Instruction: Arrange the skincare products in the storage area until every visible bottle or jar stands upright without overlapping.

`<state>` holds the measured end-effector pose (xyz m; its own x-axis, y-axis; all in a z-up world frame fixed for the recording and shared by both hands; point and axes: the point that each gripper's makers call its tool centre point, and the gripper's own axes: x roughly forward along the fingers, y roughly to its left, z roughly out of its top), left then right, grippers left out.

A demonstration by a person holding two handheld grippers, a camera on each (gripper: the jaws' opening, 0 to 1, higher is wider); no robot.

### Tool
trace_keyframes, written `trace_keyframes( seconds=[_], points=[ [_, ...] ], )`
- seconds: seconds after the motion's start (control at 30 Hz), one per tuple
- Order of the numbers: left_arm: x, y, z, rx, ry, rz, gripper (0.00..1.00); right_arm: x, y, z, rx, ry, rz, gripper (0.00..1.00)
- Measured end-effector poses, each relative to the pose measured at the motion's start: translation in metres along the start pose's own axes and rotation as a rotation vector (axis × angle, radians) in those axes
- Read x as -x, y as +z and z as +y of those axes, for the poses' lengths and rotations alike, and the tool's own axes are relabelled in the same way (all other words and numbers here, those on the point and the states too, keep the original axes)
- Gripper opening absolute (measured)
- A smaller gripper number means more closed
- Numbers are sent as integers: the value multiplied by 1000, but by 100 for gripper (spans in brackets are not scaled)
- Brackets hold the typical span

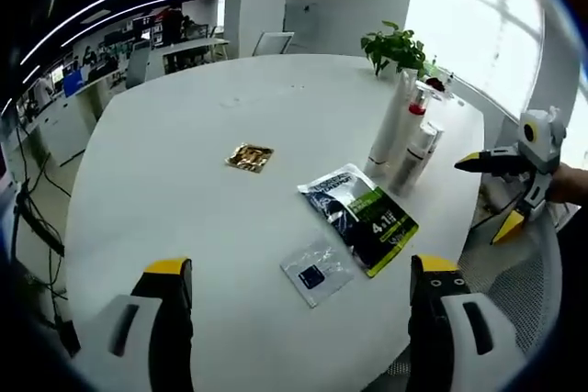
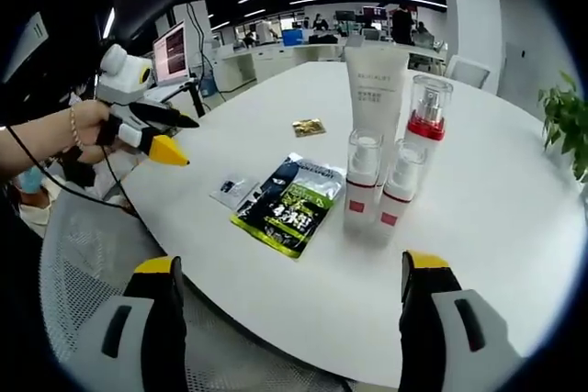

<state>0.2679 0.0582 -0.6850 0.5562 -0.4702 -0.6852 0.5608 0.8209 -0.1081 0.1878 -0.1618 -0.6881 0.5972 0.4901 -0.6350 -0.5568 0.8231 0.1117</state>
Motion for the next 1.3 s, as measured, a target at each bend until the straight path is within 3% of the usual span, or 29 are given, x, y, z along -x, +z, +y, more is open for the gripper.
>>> trace_keyframes(
  seconds=[0.37,0.77,0.97,1.3],
  points=[
    [-30,15,4,-63,-37,57,94,-1,-3,-5,-47,-3,4,97],
    [-80,51,22,-120,-64,64,94,-2,-9,-17,-109,-41,20,97],
    [-108,56,34,-134,-69,104,92,-3,-12,-19,-111,-54,38,97],
    [-143,66,52,-163,-66,118,88,-2,-17,-27,-180,-80,44,96]
  ],
)
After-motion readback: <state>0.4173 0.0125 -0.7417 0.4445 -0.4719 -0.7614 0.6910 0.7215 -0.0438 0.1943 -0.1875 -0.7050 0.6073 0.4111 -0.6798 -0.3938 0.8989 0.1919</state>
